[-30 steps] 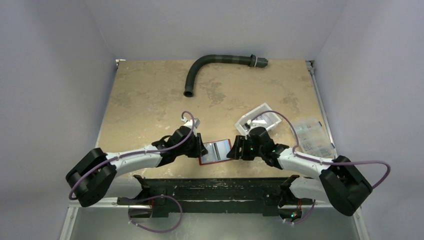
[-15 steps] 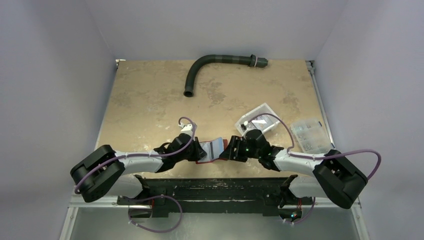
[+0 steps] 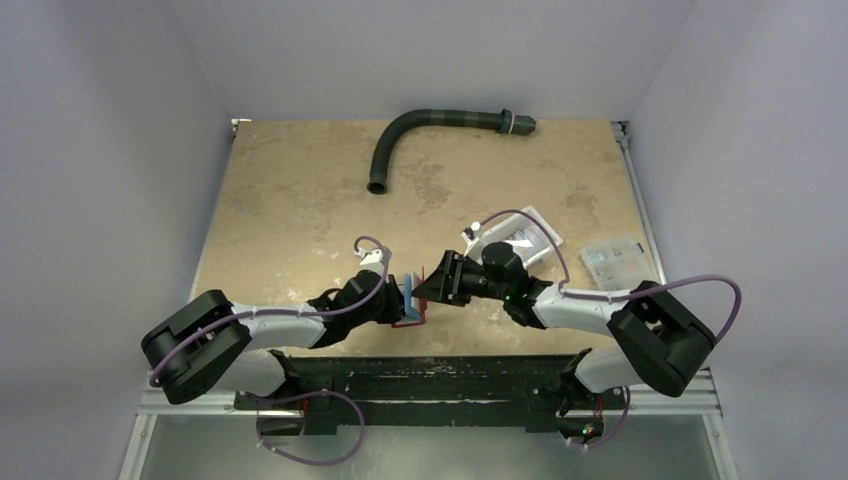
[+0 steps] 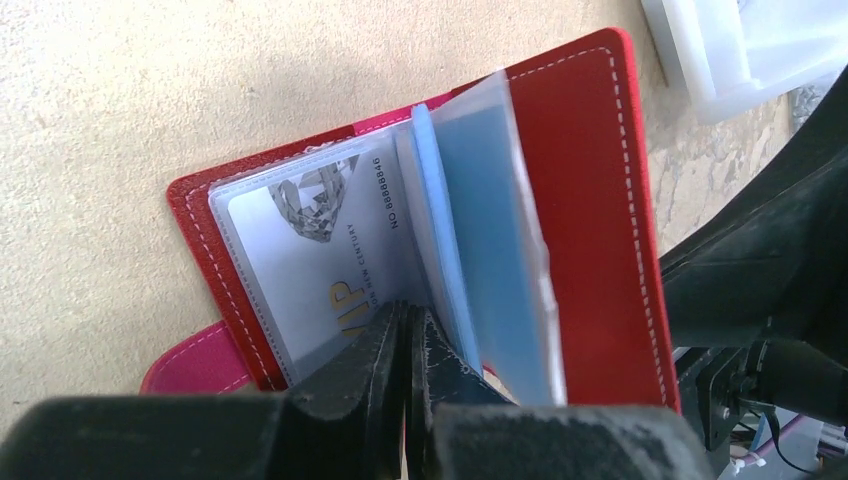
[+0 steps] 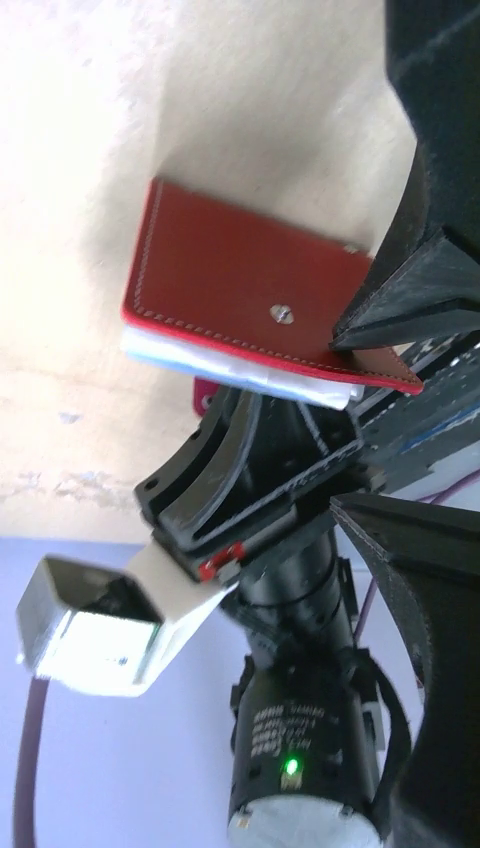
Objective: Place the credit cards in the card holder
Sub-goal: Close the card holder at the center of the board.
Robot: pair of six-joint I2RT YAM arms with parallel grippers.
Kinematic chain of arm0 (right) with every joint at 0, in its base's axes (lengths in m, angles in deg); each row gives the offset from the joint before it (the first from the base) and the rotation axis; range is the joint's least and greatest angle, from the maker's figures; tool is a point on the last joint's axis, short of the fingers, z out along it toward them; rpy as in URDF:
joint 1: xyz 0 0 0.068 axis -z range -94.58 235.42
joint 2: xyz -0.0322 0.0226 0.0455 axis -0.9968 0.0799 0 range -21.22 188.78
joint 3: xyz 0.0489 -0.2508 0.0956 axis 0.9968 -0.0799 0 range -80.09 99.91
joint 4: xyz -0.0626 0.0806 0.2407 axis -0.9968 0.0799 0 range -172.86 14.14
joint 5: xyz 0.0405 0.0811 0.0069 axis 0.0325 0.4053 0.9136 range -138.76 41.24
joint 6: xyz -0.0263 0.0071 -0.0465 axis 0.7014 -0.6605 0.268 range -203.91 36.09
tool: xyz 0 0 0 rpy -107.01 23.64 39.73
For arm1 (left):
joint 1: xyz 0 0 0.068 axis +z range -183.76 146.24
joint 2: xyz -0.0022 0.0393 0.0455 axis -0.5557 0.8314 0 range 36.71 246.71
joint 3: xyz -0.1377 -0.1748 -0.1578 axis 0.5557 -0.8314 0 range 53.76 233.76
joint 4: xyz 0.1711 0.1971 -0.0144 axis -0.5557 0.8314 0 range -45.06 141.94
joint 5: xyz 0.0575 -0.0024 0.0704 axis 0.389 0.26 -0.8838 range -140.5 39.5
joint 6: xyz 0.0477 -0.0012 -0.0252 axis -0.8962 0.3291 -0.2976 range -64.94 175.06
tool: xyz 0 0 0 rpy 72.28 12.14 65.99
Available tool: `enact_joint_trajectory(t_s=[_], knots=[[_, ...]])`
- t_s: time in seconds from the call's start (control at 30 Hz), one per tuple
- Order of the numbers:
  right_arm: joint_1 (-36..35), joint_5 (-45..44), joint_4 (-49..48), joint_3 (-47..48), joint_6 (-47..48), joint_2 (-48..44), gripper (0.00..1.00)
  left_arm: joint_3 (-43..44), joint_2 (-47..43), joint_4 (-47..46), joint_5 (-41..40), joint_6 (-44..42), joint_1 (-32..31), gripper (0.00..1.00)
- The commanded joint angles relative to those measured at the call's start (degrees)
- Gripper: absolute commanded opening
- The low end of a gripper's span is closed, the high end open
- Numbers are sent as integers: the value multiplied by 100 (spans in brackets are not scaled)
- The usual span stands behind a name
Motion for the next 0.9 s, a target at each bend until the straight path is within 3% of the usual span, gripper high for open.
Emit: enact_joint_trajectory(t_s=[0.0,0.13,0.4,0.6,0.77,0.87], knots=[[-46,180,-477,382,-29,205,63,-204,-55,712,-221,-47,-27,0],[-45,260,-398,521,109,376,63,-186,-409,943,-210,-27,-22,2],[-55,712,-599,670,287,943,63,386,-1375,2529,-387,75,-28,24],[-191,777,-243,946,651,1210,62,846,-2110,3807,-754,88,-22,34],[-289,542,51,1088,945,1393,59,1342,-2494,4791,-1359,147,-10,39],[-302,438,118,1115,1098,1639,51,1475,-2516,4934,-1646,122,4,43]])
